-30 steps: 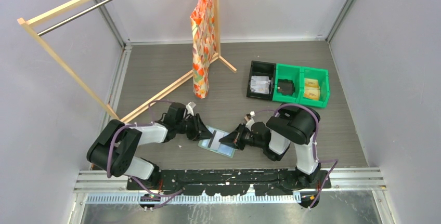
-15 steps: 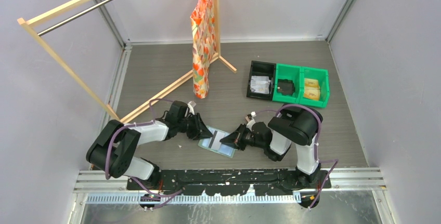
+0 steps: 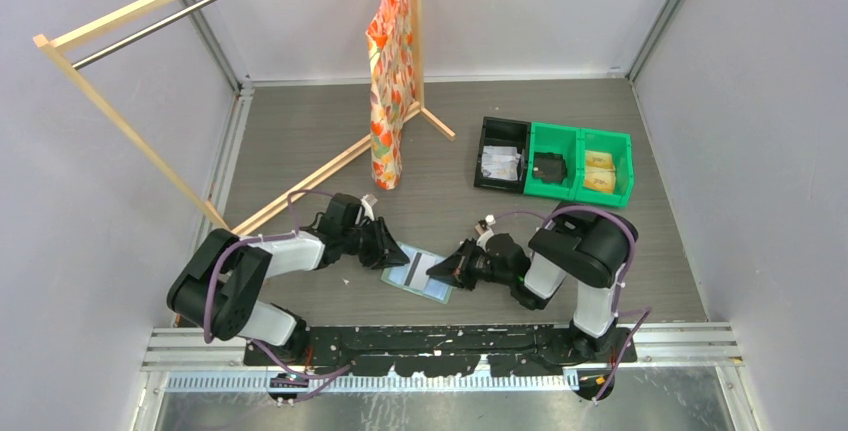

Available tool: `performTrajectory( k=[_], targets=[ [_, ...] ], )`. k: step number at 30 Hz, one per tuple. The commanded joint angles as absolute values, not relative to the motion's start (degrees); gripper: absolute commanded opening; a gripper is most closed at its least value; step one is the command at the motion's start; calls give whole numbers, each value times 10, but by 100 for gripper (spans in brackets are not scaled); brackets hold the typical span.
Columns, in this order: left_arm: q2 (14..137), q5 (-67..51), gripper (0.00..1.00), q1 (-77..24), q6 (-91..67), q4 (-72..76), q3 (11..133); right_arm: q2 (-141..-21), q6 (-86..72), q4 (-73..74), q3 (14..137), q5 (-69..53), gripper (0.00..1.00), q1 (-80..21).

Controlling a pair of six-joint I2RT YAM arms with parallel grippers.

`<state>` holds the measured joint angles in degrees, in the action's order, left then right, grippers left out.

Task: Take the credit cards out of the card holder
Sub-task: Remove the credit card from the card holder.

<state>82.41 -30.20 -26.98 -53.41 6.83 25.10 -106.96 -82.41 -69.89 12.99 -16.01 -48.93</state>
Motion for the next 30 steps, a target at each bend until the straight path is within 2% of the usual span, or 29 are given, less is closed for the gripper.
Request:
performTrajectory(
  k=[1, 7, 11, 14, 21, 27, 30],
  targets=[
    [848, -205, 25, -265, -499, -3, 235, -1047, -796, -621, 108, -157, 1, -488],
    [845, -205, 25, -265, -500, -3, 236, -1004, -784, -583, 92, -160, 1, -483],
    [841, -204, 25, -265, -501, -4, 238, -936, -752, -504, 90, -164, 1, -482],
    [837, -206, 25, -265, -503, -5, 240, -835, -721, -399, 98, -162, 1, -482],
    [819, -215, 24, -265, -507, -10, 245, -555, -608, -14, 189, -92, 1, -475],
    [786, -213, 24, -265, -506, -41, 263, -467, -582, 131, 270, -55, 1, -417],
    [759, -194, 24, -265, -497, -83, 277, -468, -614, 163, 316, 20, 1, -377]
  ],
)
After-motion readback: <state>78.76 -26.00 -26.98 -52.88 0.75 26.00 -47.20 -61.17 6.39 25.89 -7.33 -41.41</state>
